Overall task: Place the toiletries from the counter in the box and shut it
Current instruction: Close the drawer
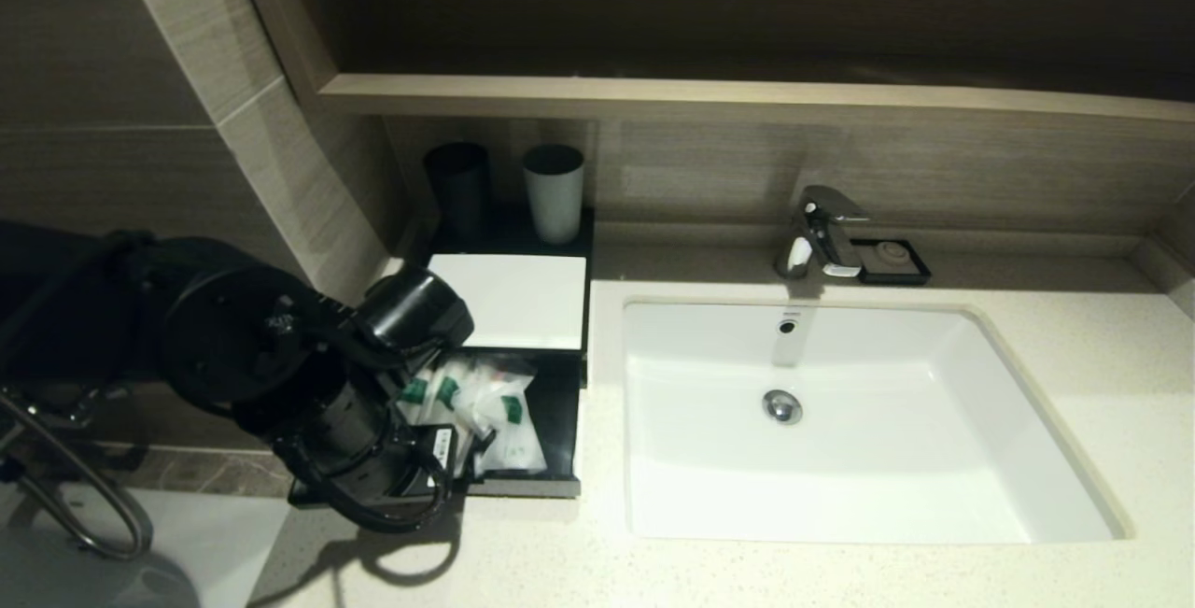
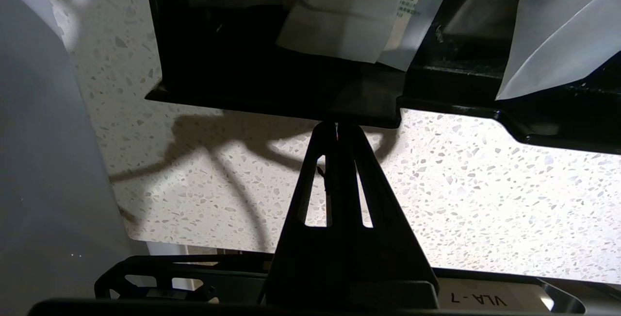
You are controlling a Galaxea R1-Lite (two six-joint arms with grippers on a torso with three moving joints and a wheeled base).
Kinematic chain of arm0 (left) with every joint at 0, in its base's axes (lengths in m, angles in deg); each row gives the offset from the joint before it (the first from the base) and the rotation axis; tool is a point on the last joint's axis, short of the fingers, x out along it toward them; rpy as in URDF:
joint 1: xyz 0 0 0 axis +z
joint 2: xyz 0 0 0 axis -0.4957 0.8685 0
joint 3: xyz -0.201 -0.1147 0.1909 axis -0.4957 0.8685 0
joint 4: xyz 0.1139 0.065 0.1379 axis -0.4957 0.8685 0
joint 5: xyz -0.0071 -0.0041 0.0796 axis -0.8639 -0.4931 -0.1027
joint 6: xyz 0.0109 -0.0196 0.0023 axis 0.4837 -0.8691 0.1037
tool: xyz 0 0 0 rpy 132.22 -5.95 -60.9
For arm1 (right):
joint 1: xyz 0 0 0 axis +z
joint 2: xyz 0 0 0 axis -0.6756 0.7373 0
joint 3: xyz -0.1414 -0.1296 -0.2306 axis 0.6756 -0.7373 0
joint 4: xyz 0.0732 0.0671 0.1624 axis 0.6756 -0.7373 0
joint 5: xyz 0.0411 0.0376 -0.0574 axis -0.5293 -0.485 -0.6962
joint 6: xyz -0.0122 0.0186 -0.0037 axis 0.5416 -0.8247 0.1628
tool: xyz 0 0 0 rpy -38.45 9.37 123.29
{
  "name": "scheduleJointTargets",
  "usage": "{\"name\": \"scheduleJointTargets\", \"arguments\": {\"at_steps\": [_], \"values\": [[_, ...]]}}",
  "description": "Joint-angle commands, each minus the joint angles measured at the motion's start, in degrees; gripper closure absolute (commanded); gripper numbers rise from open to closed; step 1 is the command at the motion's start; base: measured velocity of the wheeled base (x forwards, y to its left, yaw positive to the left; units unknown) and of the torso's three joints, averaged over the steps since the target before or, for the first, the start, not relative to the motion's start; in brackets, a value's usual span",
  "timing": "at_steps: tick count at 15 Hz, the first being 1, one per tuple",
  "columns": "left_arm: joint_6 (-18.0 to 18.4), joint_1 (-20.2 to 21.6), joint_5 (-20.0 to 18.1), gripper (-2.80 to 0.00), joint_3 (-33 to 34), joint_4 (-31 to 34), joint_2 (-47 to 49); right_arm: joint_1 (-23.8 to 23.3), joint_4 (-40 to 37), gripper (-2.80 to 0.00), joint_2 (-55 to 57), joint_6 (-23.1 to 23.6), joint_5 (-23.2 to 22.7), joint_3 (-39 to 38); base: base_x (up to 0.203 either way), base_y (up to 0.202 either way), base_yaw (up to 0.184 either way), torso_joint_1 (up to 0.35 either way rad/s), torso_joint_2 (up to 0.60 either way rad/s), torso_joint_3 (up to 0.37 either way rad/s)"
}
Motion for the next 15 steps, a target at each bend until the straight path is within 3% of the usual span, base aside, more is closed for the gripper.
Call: {"name": "scheduleJointTargets", "arguments": {"at_steps": [1,15], "values": [[-0.2,0.1,0.0,0.0,-0.6,0.2,0.4,0.0,0.0,0.0,0.0,0.1,0.0,0.0,0.0,0.0,0.0,0.0,0.0,0.0],[0.2,1.8,0.0,0.0,-3.9,-2.7,3.4,0.0,0.0,0.0,0.0,0.1,0.0,0.0,0.0,0.0,0.0,0.0,0.0,0.0]]}}
